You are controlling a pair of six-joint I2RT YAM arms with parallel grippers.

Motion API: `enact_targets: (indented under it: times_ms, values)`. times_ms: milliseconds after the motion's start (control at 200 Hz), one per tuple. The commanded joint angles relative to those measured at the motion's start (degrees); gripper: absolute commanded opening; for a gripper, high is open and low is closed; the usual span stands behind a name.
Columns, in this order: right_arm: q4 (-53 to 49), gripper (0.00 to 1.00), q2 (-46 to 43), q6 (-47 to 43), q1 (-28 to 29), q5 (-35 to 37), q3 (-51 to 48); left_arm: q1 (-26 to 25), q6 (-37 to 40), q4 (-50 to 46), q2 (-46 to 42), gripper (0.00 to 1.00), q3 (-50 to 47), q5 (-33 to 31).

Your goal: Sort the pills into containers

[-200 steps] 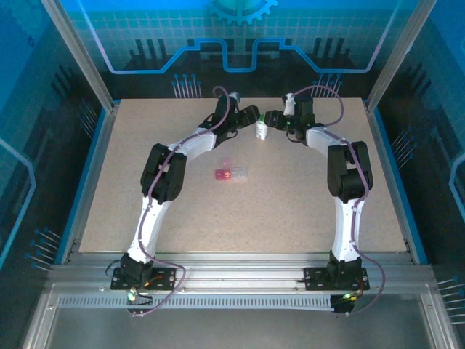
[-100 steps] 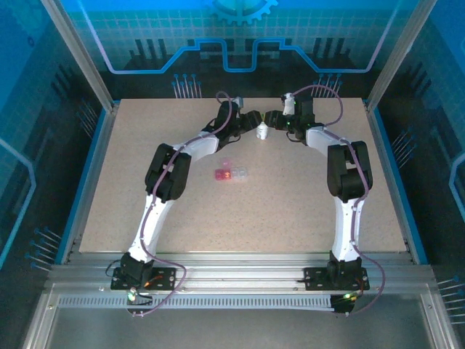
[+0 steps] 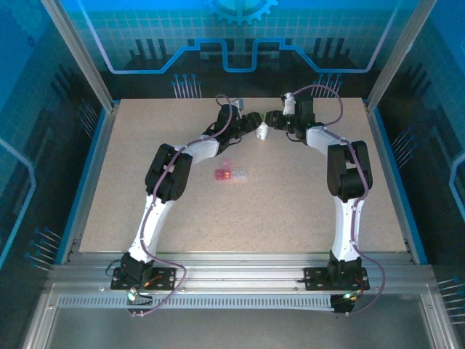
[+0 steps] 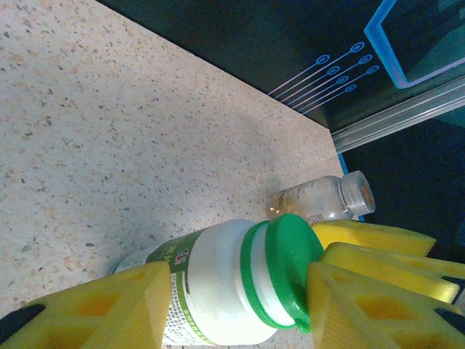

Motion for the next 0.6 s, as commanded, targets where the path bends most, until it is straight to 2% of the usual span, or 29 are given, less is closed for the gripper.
enact_targets:
  times_ms: [0, 240, 410, 595]
  values:
    - [-10.05, 0.37, 4.48, 1.40, -0.80, 2.45, -0.38, -1.54, -0.33, -8.27, 0.68, 0.51, -3.40, 1.13]
    - [-12.55, 0.32, 5.72, 4.47, -0.30, 1.85, -1.50, -2.20, -1.64, -7.86, 0.90, 0.43, -7.02, 1.08]
    - [-10.01, 0.31, 4.81, 6.37, -0.38, 1.25, -1.81, -1.88, -0.72, -8.67, -0.02, 0.43, -6.35, 1.18]
    - [-11.66, 0.37, 1.28, 6.95, -1.78, 2.30, 1.96, -0.26, 0.15, -12.55, -2.92, 0.43, -1.37, 0.81]
